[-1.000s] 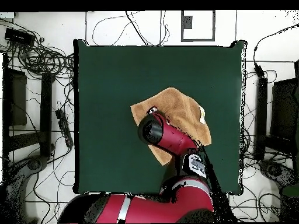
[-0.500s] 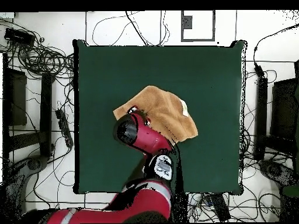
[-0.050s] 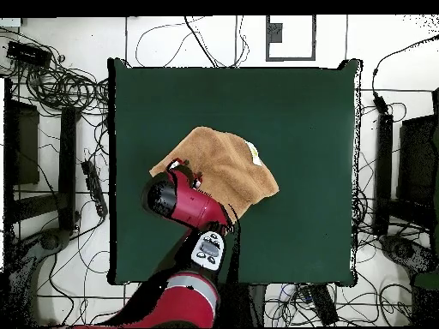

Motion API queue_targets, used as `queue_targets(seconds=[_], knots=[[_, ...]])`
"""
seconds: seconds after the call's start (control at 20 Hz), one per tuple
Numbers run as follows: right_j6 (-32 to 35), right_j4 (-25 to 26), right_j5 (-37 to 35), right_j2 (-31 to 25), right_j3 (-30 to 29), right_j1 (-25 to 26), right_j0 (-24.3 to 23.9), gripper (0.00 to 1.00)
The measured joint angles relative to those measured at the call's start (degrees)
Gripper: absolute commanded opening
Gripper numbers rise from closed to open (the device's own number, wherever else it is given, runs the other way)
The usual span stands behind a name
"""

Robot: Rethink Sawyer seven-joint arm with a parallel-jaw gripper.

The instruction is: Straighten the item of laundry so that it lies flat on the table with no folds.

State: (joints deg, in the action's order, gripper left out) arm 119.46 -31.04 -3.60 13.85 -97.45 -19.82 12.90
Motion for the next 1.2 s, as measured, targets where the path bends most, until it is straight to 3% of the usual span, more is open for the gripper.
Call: queue_targets(seconds=[0.3,0.35,0.6,0.7,0.9,1.2], knots=[[0.0,5.84,-5.05,1.65,2.67,0.04,-6.54,1.0],[0.0,8.52,-6.29,1.66,4.23,0.1,-10.1,1.0],[0.0,14.23,-7.16,1.66,8.86,1.13,-18.06,1.0],[0.0,18.32,-7.15,1.2,13.31,2.66,-24.01,1.0],[0.0,22.83,-7.94,-0.23,20.06,5.79,-31.22,1.0],[0.0,26.55,-11.82,-2.97,25.65,7.05,-34.99,1.0]])
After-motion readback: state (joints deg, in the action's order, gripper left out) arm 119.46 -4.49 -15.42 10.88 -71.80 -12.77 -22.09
